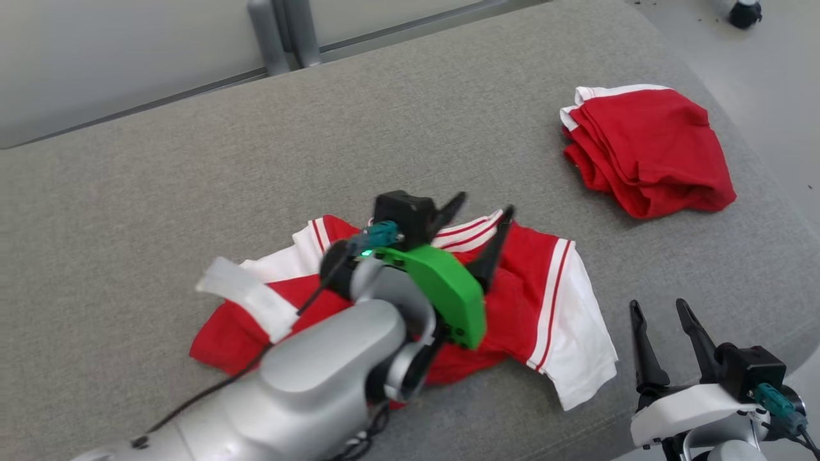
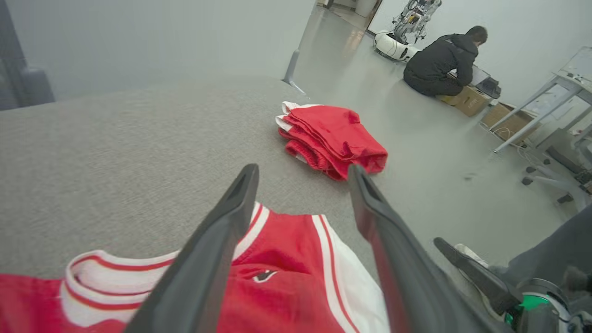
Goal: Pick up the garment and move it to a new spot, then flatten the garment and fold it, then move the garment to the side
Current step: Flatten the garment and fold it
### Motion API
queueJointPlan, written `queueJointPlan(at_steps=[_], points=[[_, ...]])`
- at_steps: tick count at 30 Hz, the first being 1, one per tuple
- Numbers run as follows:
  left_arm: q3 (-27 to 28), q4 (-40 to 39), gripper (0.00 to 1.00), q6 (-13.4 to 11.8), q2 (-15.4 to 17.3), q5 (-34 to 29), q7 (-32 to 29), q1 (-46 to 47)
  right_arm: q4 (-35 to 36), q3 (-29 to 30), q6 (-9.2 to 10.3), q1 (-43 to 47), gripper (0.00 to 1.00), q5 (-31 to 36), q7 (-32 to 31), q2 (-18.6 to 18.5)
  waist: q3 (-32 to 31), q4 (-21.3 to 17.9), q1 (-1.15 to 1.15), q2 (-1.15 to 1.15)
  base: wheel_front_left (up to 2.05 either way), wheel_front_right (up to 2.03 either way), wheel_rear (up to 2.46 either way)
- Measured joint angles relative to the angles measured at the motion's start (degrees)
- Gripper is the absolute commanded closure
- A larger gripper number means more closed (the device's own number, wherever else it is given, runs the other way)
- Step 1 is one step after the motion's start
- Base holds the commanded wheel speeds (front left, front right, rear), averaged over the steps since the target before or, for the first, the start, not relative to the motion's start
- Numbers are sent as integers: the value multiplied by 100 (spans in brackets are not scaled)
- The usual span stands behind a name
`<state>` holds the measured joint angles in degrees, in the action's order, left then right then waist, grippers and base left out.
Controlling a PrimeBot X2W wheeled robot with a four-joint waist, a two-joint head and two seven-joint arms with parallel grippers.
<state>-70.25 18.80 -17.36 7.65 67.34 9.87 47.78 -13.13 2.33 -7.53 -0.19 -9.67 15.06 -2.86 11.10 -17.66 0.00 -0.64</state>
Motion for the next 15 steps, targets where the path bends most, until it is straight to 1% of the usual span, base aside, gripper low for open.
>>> queueJointPlan(at_steps=[3, 7, 8, 12, 15], points=[[-4, -177, 0, -142, 602, 24, -243, -44, 30, 26, 0, 2, 0, 23, 0, 1, -34, 139, 0, 0, 0, 0, 0], [-102, -513, 0, -276, 1302, 3, -646, -188, 53, 53, 0, 35, 0, 25, -1, -2, -63, 287, 0, 0, 0, 0, 0], [-102, -513, 0, -276, 1302, 3, -646, -188, 53, 53, 0, 35, 0, 25, -1, -2, -63, 287, 0, 0, 0, 0, 0], [-219, -827, 0, -366, 1898, -163, -1150, -291, 45, 12, 0, 92, 0, 25, 0, 1, -70, 396, 0, 0, 0, 0, 0], [-248, -980, 0, -363, 2131, -220, -1512, -347, 43, -22, 0, 92, 0, 24, 0, 0, -42, 451, 0, 0, 0, 0, 0]])
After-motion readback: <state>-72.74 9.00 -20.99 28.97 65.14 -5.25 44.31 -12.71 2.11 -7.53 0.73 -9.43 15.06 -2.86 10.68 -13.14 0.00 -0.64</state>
